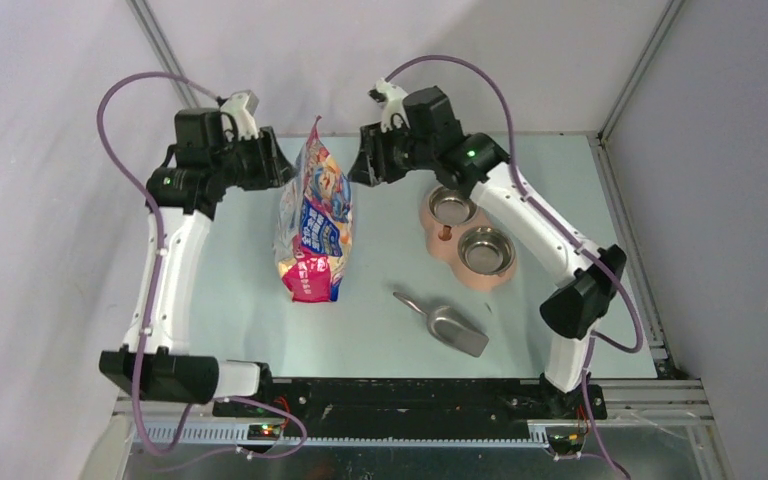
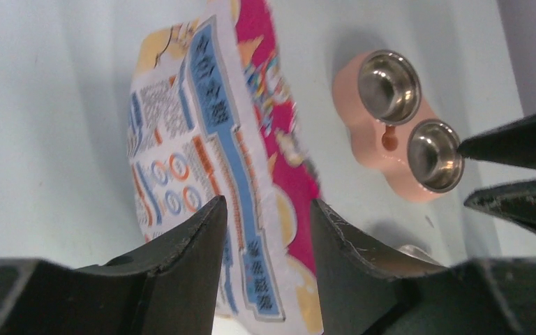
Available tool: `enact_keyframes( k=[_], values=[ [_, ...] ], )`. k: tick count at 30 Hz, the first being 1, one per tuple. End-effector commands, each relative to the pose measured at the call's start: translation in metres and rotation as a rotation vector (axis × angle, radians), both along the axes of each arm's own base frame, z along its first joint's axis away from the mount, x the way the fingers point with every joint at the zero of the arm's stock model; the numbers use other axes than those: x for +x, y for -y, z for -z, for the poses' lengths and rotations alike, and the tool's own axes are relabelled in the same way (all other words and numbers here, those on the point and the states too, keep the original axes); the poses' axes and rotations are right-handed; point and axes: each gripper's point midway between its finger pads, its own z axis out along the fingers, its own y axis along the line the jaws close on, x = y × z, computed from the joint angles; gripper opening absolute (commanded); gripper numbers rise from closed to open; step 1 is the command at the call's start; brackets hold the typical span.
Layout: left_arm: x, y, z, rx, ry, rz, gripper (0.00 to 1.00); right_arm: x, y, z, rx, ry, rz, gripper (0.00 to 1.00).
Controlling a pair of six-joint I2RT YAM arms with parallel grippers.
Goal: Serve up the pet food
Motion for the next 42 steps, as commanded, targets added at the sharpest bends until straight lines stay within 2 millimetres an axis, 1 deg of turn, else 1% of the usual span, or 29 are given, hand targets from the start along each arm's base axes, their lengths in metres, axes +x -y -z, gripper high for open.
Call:
enact_keyframes(
  k=[1, 2, 3, 4, 5, 6, 7, 8, 9, 10, 11, 13, 15, 21, 27, 35, 42],
  values=[
    [-0.025, -0.016, -0.007, 0.001, 0.060, -0.054, 0.54, 0.013, -0.027, -0.036, 0.132, 0.016, 0.069, 0.48],
    [-0.028, -0.018, -0.004, 0.004, 0.062, -0.057, 0.54, 0.014, -0.039, -0.028, 0.130, 0.000, 0.056, 0.49],
    [-0.035, -0.019, 0.000, 0.007, 0.063, -0.057, 0.54, 0.018, -0.048, -0.031, 0.151, 0.001, 0.051, 0.50],
    [-0.038, -0.020, 0.008, 0.008, 0.052, -0.060, 0.54, 0.016, -0.057, -0.035, 0.178, -0.009, 0.035, 0.50],
    [-0.043, -0.020, 0.006, 0.008, 0.066, -0.064, 0.55, 0.019, -0.065, -0.037, 0.198, -0.015, 0.025, 0.50],
    [-0.045, -0.021, 0.012, 0.010, 0.060, -0.069, 0.56, 0.017, -0.071, -0.041, 0.232, -0.035, 0.012, 0.49],
    [-0.048, -0.024, 0.011, 0.012, 0.070, -0.083, 0.59, 0.021, -0.078, -0.039, 0.244, -0.044, 0.009, 0.49],
    [-0.048, -0.026, 0.016, 0.014, 0.065, -0.092, 0.60, 0.020, -0.083, -0.042, 0.263, -0.049, 0.003, 0.49],
    [-0.048, -0.028, 0.015, 0.009, 0.076, -0.103, 0.62, 0.021, -0.087, -0.042, 0.269, -0.046, 0.000, 0.49],
    [-0.049, -0.029, 0.018, 0.005, 0.071, -0.100, 0.62, 0.020, -0.092, -0.042, 0.270, -0.037, -0.002, 0.49],
    [-0.050, -0.026, 0.017, -0.008, 0.073, -0.085, 0.62, 0.020, -0.096, -0.040, 0.267, -0.032, -0.001, 0.49],
    [-0.051, -0.030, 0.018, -0.031, 0.066, -0.094, 0.63, 0.020, -0.102, -0.035, 0.257, -0.020, 0.003, 0.49],
    [-0.053, -0.028, 0.018, -0.051, 0.062, -0.081, 0.64, 0.020, -0.107, -0.032, 0.253, -0.018, 0.003, 0.47],
    [-0.060, -0.021, 0.020, -0.085, 0.071, -0.056, 0.65, 0.031, -0.105, -0.023, 0.219, 0.005, 0.063, 0.34],
    [-0.063, -0.020, 0.020, -0.086, 0.077, -0.050, 0.65, 0.035, -0.102, -0.013, 0.188, 0.001, 0.096, 0.28],
    [-0.061, -0.018, 0.023, -0.095, 0.069, -0.043, 0.66, 0.035, -0.106, 0.003, 0.159, -0.024, 0.090, 0.26],
    [-0.061, -0.018, 0.027, -0.098, 0.063, -0.044, 0.66, 0.031, -0.107, 0.011, 0.147, -0.043, 0.073, 0.26]
  ],
)
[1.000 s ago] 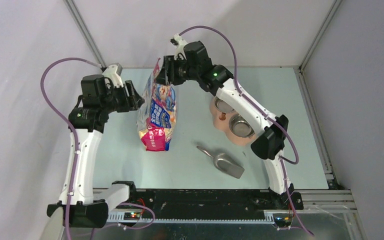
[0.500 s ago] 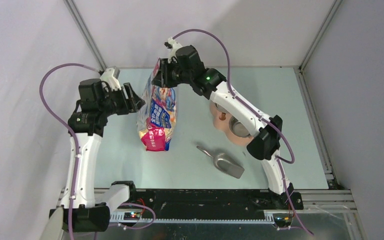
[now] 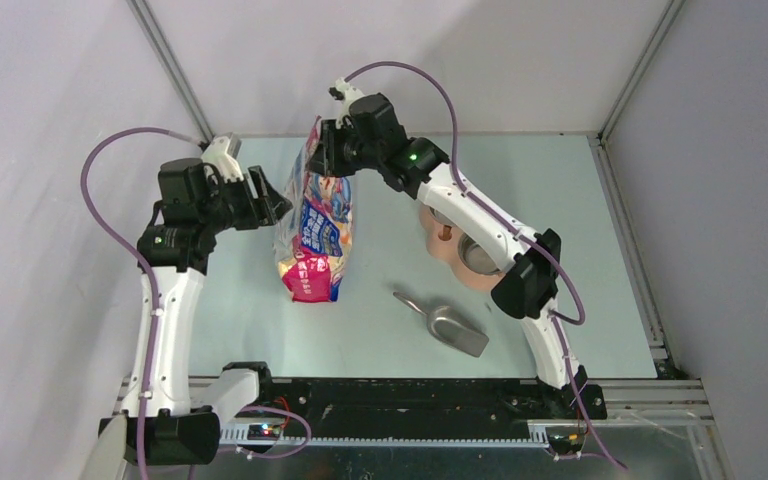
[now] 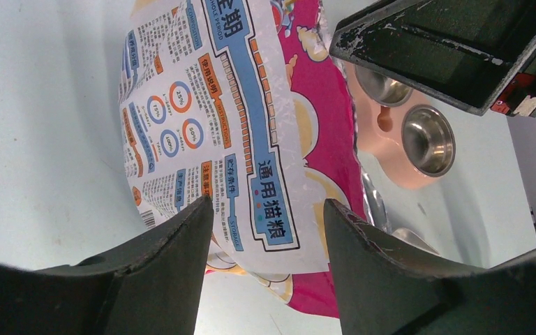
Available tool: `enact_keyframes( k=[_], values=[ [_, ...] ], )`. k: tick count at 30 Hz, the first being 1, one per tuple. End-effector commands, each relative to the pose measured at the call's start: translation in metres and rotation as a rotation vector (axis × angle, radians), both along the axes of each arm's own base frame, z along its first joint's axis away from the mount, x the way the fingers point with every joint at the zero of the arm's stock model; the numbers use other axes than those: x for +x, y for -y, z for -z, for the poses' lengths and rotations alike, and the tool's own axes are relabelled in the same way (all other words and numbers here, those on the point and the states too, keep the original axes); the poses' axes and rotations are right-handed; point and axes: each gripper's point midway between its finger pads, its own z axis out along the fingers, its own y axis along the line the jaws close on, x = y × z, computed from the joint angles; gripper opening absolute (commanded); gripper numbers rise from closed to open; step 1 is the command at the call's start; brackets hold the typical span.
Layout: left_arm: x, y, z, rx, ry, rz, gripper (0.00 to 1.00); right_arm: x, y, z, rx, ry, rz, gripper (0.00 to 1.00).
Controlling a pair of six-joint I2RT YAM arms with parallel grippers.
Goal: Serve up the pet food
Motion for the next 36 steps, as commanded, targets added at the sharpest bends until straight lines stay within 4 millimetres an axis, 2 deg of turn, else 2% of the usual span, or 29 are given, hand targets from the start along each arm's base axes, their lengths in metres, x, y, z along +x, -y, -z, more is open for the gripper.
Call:
enact_keyframes(
  k=[1, 22, 36],
  values=[
    [0.001, 0.003, -0.009, -0.024, 0.037, 0.008, 0.66, 0.000, -0.002, -0.008, 0.012, 0.023, -0.008, 0.26],
    [0.002, 0.004, -0.010, -0.035, 0.042, 0.009, 0.67, -0.011, -0.003, 0.016, -0.021, -0.053, -0.028, 0.25],
    [0.011, 0.020, -0.026, -0.113, 0.056, 0.070, 0.66, -0.025, -0.012, 0.012, 0.024, -0.092, -0.101, 0.31]
  ],
)
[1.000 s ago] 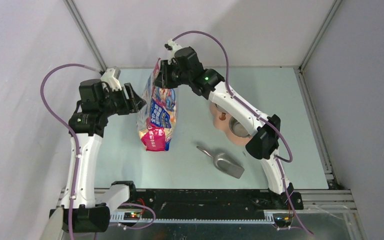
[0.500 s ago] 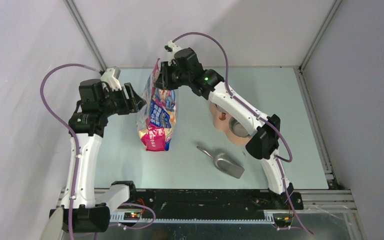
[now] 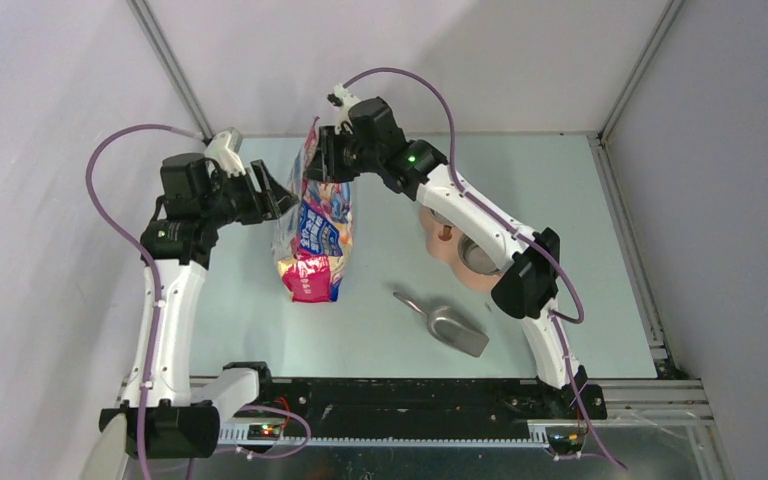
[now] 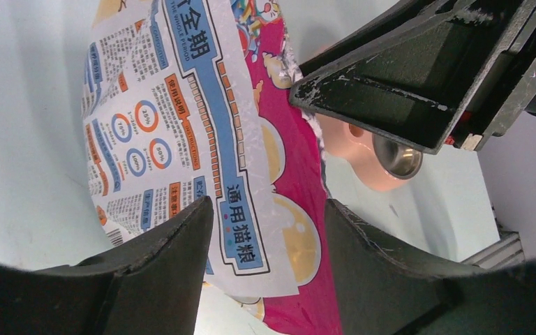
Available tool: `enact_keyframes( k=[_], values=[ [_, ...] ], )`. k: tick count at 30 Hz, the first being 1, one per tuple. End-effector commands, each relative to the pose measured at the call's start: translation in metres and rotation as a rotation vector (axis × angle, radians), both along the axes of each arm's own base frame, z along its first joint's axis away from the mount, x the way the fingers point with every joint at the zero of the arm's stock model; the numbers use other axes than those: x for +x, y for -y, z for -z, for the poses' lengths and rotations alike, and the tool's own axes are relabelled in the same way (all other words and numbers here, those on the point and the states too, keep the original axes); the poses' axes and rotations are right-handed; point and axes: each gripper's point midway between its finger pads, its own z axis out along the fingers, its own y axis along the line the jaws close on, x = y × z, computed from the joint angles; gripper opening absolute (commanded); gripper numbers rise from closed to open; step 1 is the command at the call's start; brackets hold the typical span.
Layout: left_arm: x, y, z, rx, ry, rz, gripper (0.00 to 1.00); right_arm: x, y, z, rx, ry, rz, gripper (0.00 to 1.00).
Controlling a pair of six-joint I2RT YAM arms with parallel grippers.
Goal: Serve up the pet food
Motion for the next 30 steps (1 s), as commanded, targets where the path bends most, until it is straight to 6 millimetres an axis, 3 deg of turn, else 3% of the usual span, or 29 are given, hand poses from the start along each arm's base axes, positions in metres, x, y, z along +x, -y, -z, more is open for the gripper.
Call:
enact_keyframes(
  k=[1, 13, 22, 30],
  values=[
    [0.005, 0.008, -0.022, -0.039, 0.053, 0.036, 0.65, -0.015, -0.008, 0.000, 0.023, -0.027, -0.054, 0.32],
    [0.009, 0.007, -0.027, 0.015, 0.050, 0.038, 0.62, -0.013, -0.008, 0.001, 0.018, -0.022, -0.052, 0.32],
    [0.008, 0.009, -0.005, 0.080, -0.013, 0.050, 0.61, -0.012, -0.008, 0.003, 0.015, -0.021, -0.050, 0.32],
    [0.009, 0.010, 0.000, 0.096, -0.028, 0.053, 0.58, -0.012, -0.007, 0.003, 0.012, -0.020, -0.049, 0.32]
  ],
)
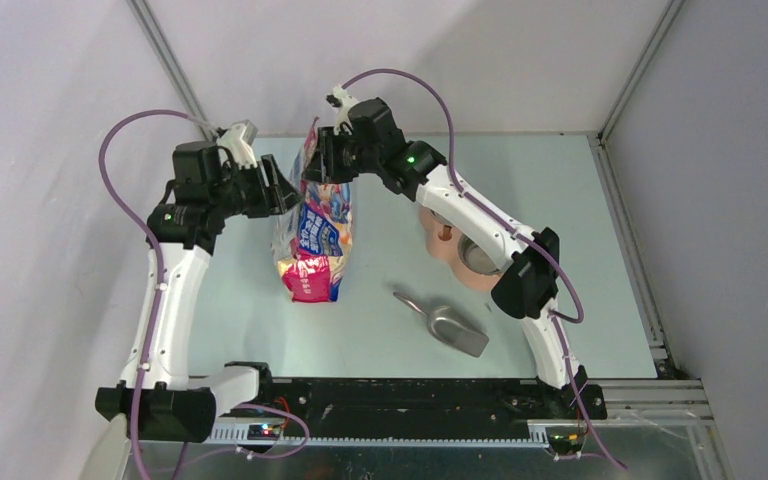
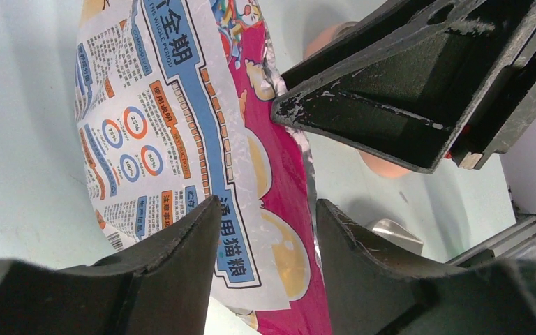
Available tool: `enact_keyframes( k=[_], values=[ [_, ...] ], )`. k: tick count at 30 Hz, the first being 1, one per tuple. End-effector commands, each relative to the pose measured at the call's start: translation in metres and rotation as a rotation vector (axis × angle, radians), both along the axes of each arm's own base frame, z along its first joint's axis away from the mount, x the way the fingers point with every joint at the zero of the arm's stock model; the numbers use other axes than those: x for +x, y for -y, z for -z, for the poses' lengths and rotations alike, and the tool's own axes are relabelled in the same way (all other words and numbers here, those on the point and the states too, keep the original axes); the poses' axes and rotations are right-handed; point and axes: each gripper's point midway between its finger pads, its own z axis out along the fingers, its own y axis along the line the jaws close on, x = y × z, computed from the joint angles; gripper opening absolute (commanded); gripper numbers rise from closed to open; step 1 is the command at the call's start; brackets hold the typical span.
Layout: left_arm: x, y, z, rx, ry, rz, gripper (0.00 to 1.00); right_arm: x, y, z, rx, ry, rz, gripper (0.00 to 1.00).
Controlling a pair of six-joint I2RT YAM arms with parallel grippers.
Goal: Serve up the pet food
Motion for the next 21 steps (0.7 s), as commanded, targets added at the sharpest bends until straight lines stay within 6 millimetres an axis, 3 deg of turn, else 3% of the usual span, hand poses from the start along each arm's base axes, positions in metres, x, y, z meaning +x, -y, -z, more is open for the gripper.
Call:
enact_keyframes(
  k=[1, 9, 13, 21],
  values=[
    [0.002, -0.006, -0.003, 0.055, 0.020, -0.007, 0.58, -0.009, -0.003, 0.002, -0.003, -0.012, -0.027, 0.32],
    [0.000, -0.023, 0.000, 0.128, 0.020, -0.077, 0.56, -0.007, -0.002, 0.003, -0.007, -0.011, -0.022, 0.32],
    [-0.004, -0.021, 0.005, 0.132, 0.008, -0.057, 0.56, -0.008, -0.003, 0.004, -0.007, -0.011, -0.027, 0.33],
    [-0.002, -0.012, 0.020, 0.221, -0.011, -0.017, 0.56, -0.007, -0.001, -0.021, 0.030, 0.051, -0.036, 0.51]
  ],
)
